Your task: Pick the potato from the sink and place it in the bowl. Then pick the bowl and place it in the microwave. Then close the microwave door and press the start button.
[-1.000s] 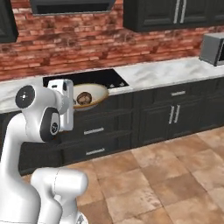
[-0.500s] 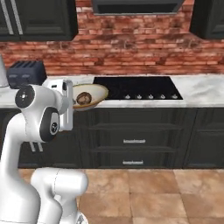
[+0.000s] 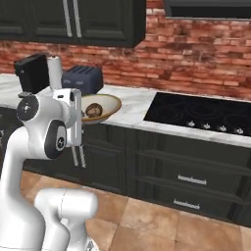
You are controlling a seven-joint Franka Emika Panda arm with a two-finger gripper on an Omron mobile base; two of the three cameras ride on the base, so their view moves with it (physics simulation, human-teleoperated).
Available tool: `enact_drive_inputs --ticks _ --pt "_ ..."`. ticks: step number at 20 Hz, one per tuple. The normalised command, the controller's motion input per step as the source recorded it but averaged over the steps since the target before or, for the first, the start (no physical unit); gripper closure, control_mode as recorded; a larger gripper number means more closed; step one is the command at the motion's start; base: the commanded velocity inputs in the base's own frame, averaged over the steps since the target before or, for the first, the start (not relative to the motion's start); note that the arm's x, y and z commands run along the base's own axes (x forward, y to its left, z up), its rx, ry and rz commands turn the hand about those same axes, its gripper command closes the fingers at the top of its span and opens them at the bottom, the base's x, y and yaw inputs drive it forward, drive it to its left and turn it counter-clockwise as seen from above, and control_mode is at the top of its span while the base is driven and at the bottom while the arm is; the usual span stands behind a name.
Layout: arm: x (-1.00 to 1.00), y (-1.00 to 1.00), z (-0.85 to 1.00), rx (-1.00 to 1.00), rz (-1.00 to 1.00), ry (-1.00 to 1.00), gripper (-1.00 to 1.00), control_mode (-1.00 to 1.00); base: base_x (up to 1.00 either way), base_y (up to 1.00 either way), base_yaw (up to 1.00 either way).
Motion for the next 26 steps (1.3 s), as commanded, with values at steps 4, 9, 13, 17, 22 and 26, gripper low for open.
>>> enact_drive_inputs --ticks 4,9,13,17,22,26 --pt "0.0 0.0 0.0 0.0 0.0 0.0 1.0 1.0 0.41 0.28 0.52" --pt "0.0 0.0 0.0 0.0 0.0 0.0 1.0 1.0 0.48 0.27 0.54" --pt "0.0 0.0 0.0 0.0 0.0 0.0 1.0 1.0 0.59 0.24 0.6" --pt "0.0 0.0 0.0 0.0 0.0 0.0 1.0 1.0 0.61 0.16 0.63" --pt "0.0 0.0 0.0 0.0 0.0 0.0 1.0 1.0 0.61 0.09 0.64" --pt "0.0 0.0 0.0 0.0 0.0 0.0 1.0 1.0 0.63 0.04 0.65"
